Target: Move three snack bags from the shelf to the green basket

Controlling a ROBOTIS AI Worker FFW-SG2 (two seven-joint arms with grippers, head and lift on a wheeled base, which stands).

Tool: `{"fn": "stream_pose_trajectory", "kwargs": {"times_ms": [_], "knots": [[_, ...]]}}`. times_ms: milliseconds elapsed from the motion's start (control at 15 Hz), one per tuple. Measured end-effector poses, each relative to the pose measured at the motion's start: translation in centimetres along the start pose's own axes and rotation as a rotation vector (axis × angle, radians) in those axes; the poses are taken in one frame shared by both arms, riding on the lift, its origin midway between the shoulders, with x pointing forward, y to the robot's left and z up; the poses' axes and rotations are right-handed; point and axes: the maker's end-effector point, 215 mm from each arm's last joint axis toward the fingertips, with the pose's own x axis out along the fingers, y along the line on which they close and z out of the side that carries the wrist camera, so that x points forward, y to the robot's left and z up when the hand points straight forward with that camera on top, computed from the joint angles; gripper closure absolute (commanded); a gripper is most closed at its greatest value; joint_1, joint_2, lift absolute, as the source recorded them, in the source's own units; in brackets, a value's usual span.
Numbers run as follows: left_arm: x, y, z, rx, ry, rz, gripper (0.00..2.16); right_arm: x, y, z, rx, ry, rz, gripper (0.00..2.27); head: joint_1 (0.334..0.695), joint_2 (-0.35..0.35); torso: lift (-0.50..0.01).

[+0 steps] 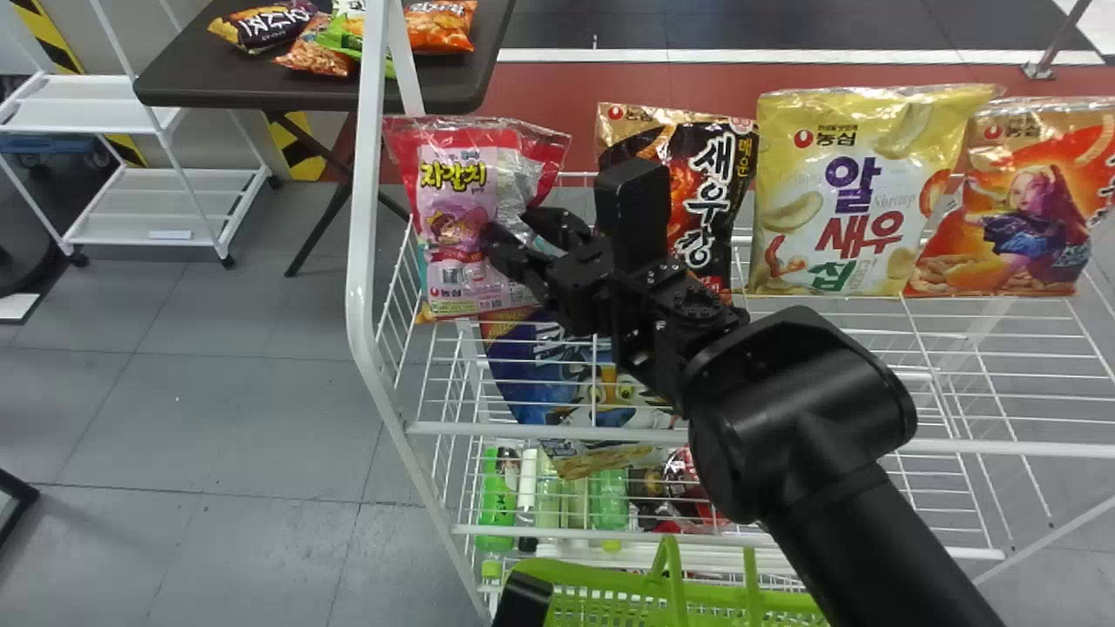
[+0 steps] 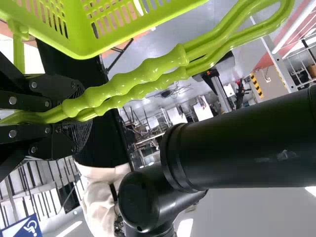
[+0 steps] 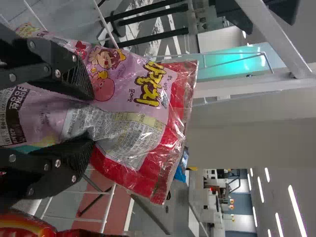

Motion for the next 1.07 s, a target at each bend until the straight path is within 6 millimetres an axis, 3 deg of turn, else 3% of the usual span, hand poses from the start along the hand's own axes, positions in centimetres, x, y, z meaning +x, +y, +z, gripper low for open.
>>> {"fn": "stream_pose_trajectory", "kwargs": {"times_ms": [200, 400, 667, 800, 1067], "knots": [[0.0, 0.0, -0.1, 0.000, 0.000, 0.001, 1.67, -1.8, 1.1, 1.2, -0.024, -0.038, -0.002, 2.24, 0.695, 0.046, -0.047], [0.0, -0.1, -0.2, 0.003, 0.002, 0.002, 1.67, -5.4, 1.7, 1.8, -0.088, -0.020, -0.039, 2.24, 0.695, 0.027, -0.047], [-0.1, -0.2, -0.3, 0.007, 0.003, 0.002, 1.67, -12.8, -0.9, 3.5, -0.086, -0.022, -0.130, 2.24, 0.695, -0.089, -0.047], [-0.1, -0.2, -0.3, 0.008, 0.004, 0.004, 1.67, -16.8, -2.4, 4.5, -0.068, -0.030, -0.168, 2.24, 0.695, -0.193, -0.047], [-0.1, -0.1, -0.3, 0.009, 0.005, 0.006, 1.67, -25.4, -5.2, 4.3, -0.033, 0.020, -0.244, 2.24, 0.695, -0.348, -0.047]]}}
